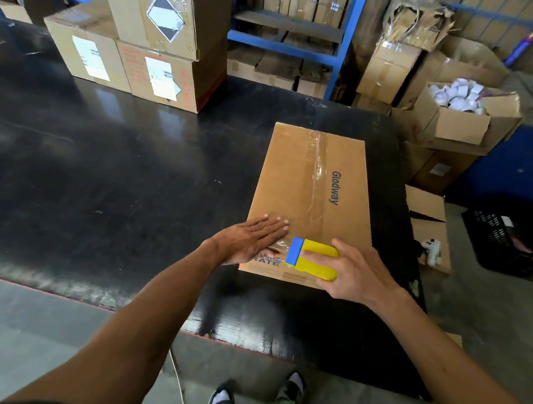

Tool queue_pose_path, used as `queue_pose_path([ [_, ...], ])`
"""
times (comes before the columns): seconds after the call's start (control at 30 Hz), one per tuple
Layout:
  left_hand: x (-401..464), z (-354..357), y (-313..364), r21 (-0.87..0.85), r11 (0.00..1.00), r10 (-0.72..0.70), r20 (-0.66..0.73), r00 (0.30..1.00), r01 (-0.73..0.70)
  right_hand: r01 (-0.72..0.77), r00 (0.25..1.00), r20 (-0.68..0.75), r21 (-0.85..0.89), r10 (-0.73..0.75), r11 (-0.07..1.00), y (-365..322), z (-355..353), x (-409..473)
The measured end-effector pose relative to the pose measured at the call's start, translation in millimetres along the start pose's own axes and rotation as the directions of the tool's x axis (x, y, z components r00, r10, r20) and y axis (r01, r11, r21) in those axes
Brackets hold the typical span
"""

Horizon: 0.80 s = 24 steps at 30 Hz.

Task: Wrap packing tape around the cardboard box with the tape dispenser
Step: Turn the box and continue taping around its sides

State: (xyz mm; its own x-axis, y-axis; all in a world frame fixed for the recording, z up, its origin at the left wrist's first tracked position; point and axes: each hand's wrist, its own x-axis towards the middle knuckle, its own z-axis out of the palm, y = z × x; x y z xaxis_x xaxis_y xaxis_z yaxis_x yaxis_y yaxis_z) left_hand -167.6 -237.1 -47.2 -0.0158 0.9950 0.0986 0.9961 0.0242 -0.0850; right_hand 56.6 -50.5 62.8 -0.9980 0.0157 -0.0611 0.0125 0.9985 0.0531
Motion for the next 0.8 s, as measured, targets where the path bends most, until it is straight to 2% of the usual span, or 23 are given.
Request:
queue_pose_path([
  [0.17,-1,3,1,-0.006,1.0,0.002,-0.044,0.999,-0.002,0.069,0.997,-0.037,0.002,-0.069,0.998,13,-12,-14],
  [0.47,-3,6,-1,0.022,0.999,0.027,-0.045,0.999,-0.026,0.091,0.993,-0.067,-0.053,-0.094,0.994,38,-3,-30],
  [0.8,30,-20,5,0.08,0.974,0.217,-0.06,0.974,-0.212,0.111,0.985,-0.129,-0.014,-0.111,0.994,41,3,-29],
])
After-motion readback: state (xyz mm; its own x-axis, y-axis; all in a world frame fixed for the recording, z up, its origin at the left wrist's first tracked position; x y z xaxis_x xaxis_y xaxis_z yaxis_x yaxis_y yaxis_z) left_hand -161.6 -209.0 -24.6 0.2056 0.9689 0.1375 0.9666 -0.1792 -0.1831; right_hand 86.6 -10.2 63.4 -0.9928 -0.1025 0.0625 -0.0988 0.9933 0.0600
